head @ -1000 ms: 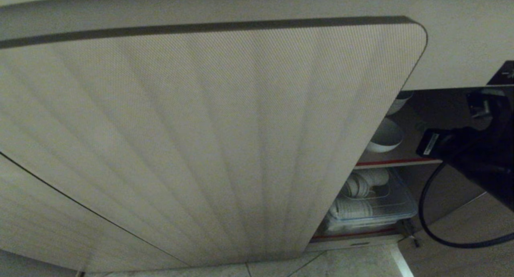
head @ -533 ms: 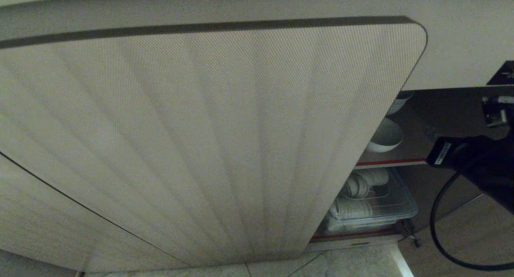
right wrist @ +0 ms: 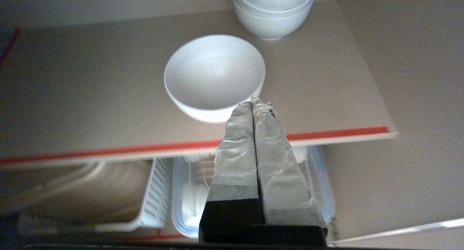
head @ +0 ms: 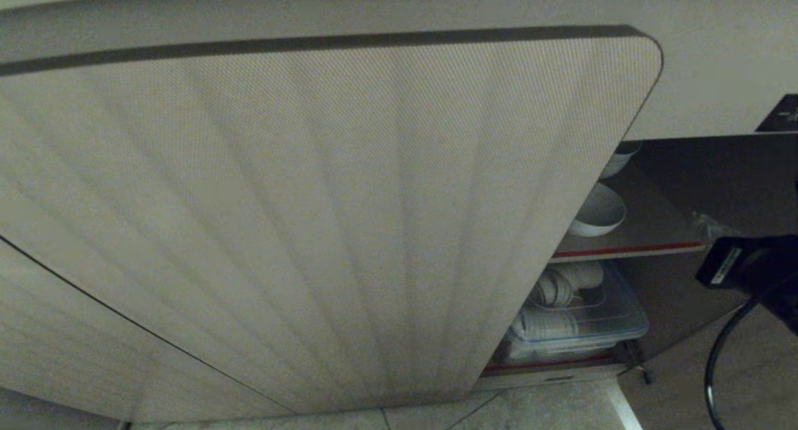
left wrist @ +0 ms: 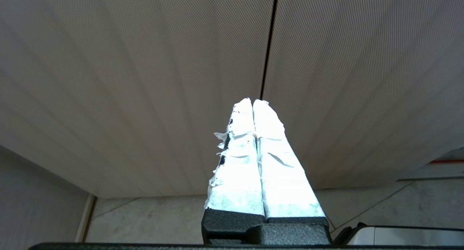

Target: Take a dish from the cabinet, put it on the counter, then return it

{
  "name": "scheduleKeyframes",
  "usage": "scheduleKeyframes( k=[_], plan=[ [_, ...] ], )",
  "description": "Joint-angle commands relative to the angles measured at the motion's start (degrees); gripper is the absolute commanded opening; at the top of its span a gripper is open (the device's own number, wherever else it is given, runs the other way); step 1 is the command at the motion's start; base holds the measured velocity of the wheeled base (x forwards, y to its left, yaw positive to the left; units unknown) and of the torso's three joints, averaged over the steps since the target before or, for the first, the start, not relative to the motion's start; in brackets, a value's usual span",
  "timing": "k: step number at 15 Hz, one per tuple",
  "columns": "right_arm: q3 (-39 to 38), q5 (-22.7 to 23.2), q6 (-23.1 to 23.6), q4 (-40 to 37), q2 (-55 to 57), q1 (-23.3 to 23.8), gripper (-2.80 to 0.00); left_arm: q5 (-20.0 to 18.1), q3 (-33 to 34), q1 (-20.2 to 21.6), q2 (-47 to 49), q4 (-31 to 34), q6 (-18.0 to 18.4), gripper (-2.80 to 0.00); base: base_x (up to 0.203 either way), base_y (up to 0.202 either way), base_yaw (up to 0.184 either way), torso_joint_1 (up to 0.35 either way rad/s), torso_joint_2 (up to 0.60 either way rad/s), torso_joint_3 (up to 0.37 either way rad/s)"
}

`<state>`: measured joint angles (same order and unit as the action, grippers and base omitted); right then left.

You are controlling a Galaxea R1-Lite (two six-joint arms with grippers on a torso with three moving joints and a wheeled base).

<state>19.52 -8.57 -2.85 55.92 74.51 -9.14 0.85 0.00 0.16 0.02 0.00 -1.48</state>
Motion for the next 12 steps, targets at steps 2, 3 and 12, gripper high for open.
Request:
scheduleKeyframes(
  k=[2,3,12],
  plan=[
    [-2.9,0.0,1.0,-0.7,-6.2,-1.0,-2.80,0.0,0.0,0.0,0.0,0.0,0.0,-2.80,0.000,0.000,0.000,0.000,0.00,0.000],
    [-3.5,0.0,1.1,-2.5,-8.3,-1.2,-2.80,0.0,0.0,0.0,0.0,0.0,0.0,-2.80,0.000,0.000,0.000,0.000,0.00,0.000],
    [-7.9,-0.2,2.9,-19.9,-28.1,-1.3,-2.80,0.0,0.0,0.0,0.0,0.0,0.0,-2.80,0.000,0.000,0.000,0.000,0.00,0.000]
  ],
)
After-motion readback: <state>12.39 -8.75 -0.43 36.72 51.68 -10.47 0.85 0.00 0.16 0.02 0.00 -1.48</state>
